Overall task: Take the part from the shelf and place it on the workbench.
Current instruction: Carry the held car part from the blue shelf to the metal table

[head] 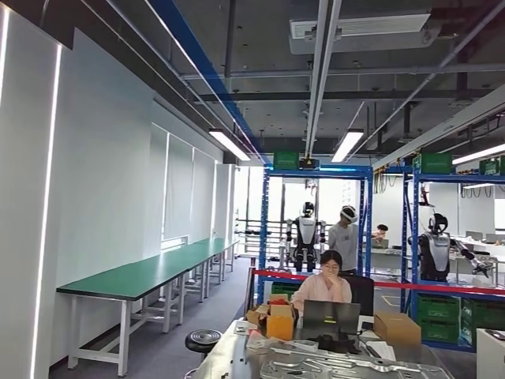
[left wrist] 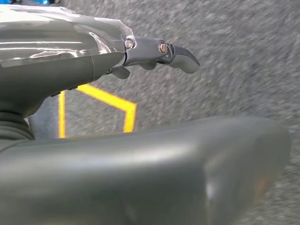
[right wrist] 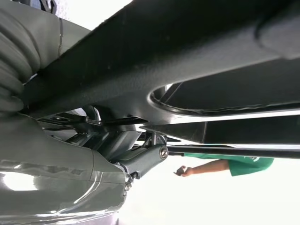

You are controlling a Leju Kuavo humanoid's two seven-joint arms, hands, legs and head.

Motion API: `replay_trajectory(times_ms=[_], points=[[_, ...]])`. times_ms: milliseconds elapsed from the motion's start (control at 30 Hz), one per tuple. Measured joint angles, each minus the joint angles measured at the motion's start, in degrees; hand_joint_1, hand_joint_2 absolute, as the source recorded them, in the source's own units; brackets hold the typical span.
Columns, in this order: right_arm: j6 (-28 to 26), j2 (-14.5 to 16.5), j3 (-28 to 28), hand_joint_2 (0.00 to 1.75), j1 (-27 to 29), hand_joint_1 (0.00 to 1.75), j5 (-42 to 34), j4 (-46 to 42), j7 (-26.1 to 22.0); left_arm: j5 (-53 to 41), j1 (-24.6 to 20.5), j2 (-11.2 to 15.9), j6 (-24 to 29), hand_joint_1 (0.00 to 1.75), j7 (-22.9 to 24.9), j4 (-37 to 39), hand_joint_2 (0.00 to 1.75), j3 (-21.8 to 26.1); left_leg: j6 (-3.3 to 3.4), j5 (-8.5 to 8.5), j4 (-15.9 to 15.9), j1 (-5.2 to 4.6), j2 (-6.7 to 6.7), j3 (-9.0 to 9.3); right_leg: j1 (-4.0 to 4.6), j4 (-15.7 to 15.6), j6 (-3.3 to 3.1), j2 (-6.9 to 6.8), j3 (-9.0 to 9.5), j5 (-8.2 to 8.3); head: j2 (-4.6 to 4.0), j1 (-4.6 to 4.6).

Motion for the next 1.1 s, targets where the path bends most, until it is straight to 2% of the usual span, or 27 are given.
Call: replay_trajectory(times_ms=[67,100,133,167,200,233,267,300,333,367,433,500,567,600,633,667,700,733,767,800,867,933,967,1000,1067,1100], points=[[-0.16,-0.03,-0.02,1.75,0.15,1.75,-0.06,0.01,-0.16,0.23,0.11,0.02,0.06,0.00,-0.23,-0.03,1.75,0.17,0.33,-0.16,-0.07,0.01,1.08,0.19,-0.24,6.72,0.69,-2.68,-3.31,-3.21,0.00,-0.01],[-0.18,-0.05,-0.02,1.75,0.34,1.75,-0.08,0.04,-0.22,0.28,0.23,0.01,0.12,0.00,-0.24,-0.04,1.75,0.28,0.41,-0.28,-0.07,0.01,1.70,0.30,-0.46,10.30,0.97,-3.22,-5.17,-4.47,0.00,-0.01],[-0.18,-0.08,-0.03,1.75,0.56,1.75,-0.10,0.07,-0.27,0.32,0.32,0.01,0.18,0.00,-0.23,-0.04,1.75,0.38,0.39,-0.41,-0.07,0.02,2.29,0.41,-0.65,12.58,1.17,-3.48,-6.43,-4.90,0.00,-0.01],[-0.18,-0.11,-0.04,1.75,0.75,1.75,-0.11,0.10,-0.29,0.36,0.36,-0.01,0.26,0.00,-0.21,-0.04,1.75,0.44,0.33,-0.56,-0.07,0.04,2.85,0.56,-0.78,12.74,1.30,-3.67,-6.66,-4.24,0.00,-0.01],[-0.18,-0.14,-0.05,1.75,0.86,1.75,-0.11,0.11,-0.31,0.42,0.36,-0.03,0.33,0.00,-0.17,-0.04,1.75,0.48,0.20,-0.72,-0.07,0.07,3.36,0.78,-0.85,10.61,1.31,-3.95,-5.73,-2.65,0.00,-0.01],[-0.18,-0.15,-0.08,1.75,0.92,1.75,-0.11,0.10,-0.33,0.50,0.32,-0.04,0.42,0.00,-0.12,-0.04,1.75,0.50,-0.01,-0.91,-0.08,0.07,3.85,1.07,-0.84,6.82,1.21,-4.68,-3.88,-0.57,0.00,-0.01],[-0.18,-0.16,-0.12,1.75,0.91,1.75,-0.11,0.08,-0.35,0.59,0.26,-0.06,0.52,0.00,-0.08,-0.03,1.75,0.52,-0.29,-1.14,-0.09,-0.02,4.31,1.38,-0.60,2.86,0.96,-5.97,-1.93,0.98,0.00,-0.01],[-0.18,-0.14,-0.15,1.75,0.90,1.75,-0.11,0.05,-0.38,0.68,0.20,-0.07,0.61,0.00,0.00,-0.03,1.75,0.56,-0.62,-1.35,-0.13,-0.12,4.68,1.65,-0.37,-0.21,0.61,-6.92,-0.44,2.01,0.00,-0.01],[-0.18,-0.13,-0.18,1.75,0.90,1.75,-0.10,0.04,-0.40,0.75,0.13,-0.07,0.67,0.00,0.10,-0.04,1.75,0.61,-0.96,-1.52,-0.22,-0.22,5.07,1.90,-0.13,-1.95,0.26,-7.59,0.38,2.37,0.00,0.00],[-0.18,-0.12,-0.19,1.75,0.94,1.75,-0.09,0.03,-0.41,0.81,0.07,-0.07,0.71,0.00,0.21,-0.04,1.75,0.67,-1.31,-1.63,-0.41,-0.30,5.50,2.14,0.10,-2.41,-0.09,-7.62,0.52,2.21,0.00,0.01],[-0.18,-0.09,-0.21,1.75,1.03,1.75,-0.08,-0.02,-0.41,0.88,-0.09,-0.08,0.74,0.00,0.36,-0.04,1.75,0.81,-1.99,-1.83,-0.87,-0.23,6.16,2.77,0.02,-2.76,-0.79,-6.33,0.62,2.43,0.01,0.00],[-0.18,0.02,-0.25,1.75,0.95,1.75,-0.08,-0.09,-0.45,1.02,-0.20,-0.09,0.73,0.00,0.30,-0.04,1.75,0.95,-2.33,-3.38,0.91,-0.17,4.74,2.32,-0.26,-3.35,-1.57,-5.21,0.97,2.73,0.01,0.00],[-0.17,0.21,-0.24,1.75,0.90,1.75,-0.07,-0.09,-0.48,1.18,-0.12,-0.12,0.72,0.00,0.25,-0.04,1.75,1.09,-2.26,-6.74,7.30,-0.29,2.48,-0.75,-0.32,-3.57,-2.11,-4.10,1.15,2.79,0.00,0.01],[-0.16,0.28,-0.23,1.75,0.97,1.75,-0.06,-0.06,-0.48,1.22,0.00,-0.12,0.72,0.00,0.26,-0.04,1.75,1.16,-2.20,-8.23,11.21,-0.40,1.92,-2.83,-0.24,-3.56,-2.26,-3.46,1.18,2.75,0.00,0.01],[-0.16,0.30,-0.22,1.75,1.07,1.75,-0.05,-0.02,-0.48,1.23,0.10,-0.12,0.72,0.00,0.26,-0.04,1.75,1.21,-2.15,-8.88,14.08,-0.51,1.62,-4.52,-0.16,-3.55,-2.35,-2.73,1.24,2.70,0.00,0.01],[-0.16,0.30,-0.21,1.75,1.14,1.75,-0.05,0.02,-0.47,1.23,0.16,-0.12,0.72,0.00,0.26,-0.04,1.75,1.25,-2.06,-8.37,15.02,-0.59,1.45,-5.39,-0.10,-3.53,-2.39,-1.96,1.32,2.66,0.00,0.01],[-0.16,0.30,-0.21,1.75,1.19,1.75,-0.05,0.04,-0.46,1.23,0.17,-0.11,0.72,0.00,0.26,-0.04,1.75,1.27,-1.93,-6.75,13.62,-0.62,1.32,-5.16,-0.08,-3.51,-2.37,-1.21,1.45,2.61,0.00,0.01],[-0.16,0.30,-0.21,1.75,1.19,1.75,-0.05,0.06,-0.46,1.23,0.13,-0.11,0.72,0.00,0.25,-0.04,1.75,1.28,-1.79,-4.45,10.36,-0.63,0.99,-4.02,-0.08,-3.48,-2.31,-0.49,1.61,2.54,0.00,0.01],[-0.16,0.30,-0.21,1.75,1.17,1.75,-0.05,0.07,-0.46,1.23,0.08,-0.10,0.72,0.00,0.24,-0.04,1.75,1.30,-1.59,-2.23,6.36,-0.55,-0.13,-2.54,-0.07,-3.40,-2.18,0.18,1.69,2.43,0.00,0.01],[-0.16,0.30,-0.21,1.75,1.15,1.75,-0.04,0.09,-0.45,1.23,0.05,-0.10,0.72,0.00,0.23,-0.04,1.75,1.31,-1.41,-0.72,2.95,-0.45,-1.26,-1.23,-0.01,-3.24,-1.97,0.84,1.69,2.27,0.00,0.01],[-0.16,0.31,-0.20,1.75,1.12,1.75,-0.03,0.12,-0.44,1.22,0.00,-0.08,0.72,0.00,0.26,-0.04,1.75,1.33,-1.06,0.25,-0.28,-0.46,-2.85,-0.01,-0.07,-3.02,-1.40,1.93,1.43,2.12,0.00,0.00],[-0.15,0.31,-0.20,1.75,1.14,1.75,-0.01,0.12,-0.43,1.19,-0.16,-0.11,0.69,0.00,0.30,-0.04,1.75,1.33,-0.58,0.27,-0.58,-0.58,-2.03,0.20,-0.31,-3.04,-0.73,2.65,1.23,2.08,0.00,0.01],[-0.15,0.31,-0.20,1.75,1.11,1.75,-0.01,0.11,-0.43,1.16,-0.26,-0.12,0.67,0.00,0.29,-0.06,1.75,1.33,-0.24,0.31,-0.73,-0.54,-1.53,0.35,-0.29,-2.67,-0.40,2.03,1.08,1.76,0.00,0.01],[-0.14,0.30,-0.21,1.75,1.02,1.75,0.03,0.10,-0.43,1.14,-0.29,-0.13,0.65,0.00,0.29,-0.08,1.75,1.33,0.07,0.35,-0.88,-0.44,-1.02,0.52,-0.26,-1.44,-0.08,0.83,0.56,0.93,0.00,0.01],[-0.12,0.30,-0.19,1.75,0.83,1.75,0.31,0.09,-0.41,1.09,-0.17,-0.11,0.61,0.00,0.28,-0.11,1.75,1.33,0.48,0.23,-1.01,-0.36,-0.05,0.82,-0.28,4.35,0.51,-2.28,-2.16,-2.15,0.00,0.00],[-0.11,0.29,-0.17,1.75,0.78,1.75,0.53,0.14,-0.39,1.08,-0.06,-0.11,0.59,0.00,0.29,-0.11,1.75,1.33,0.54,0.13,-1.01,-0.37,0.40,0.89,-0.45,8.28,0.78,-3.11,-4.16,-3.82,0.00,0.00]])
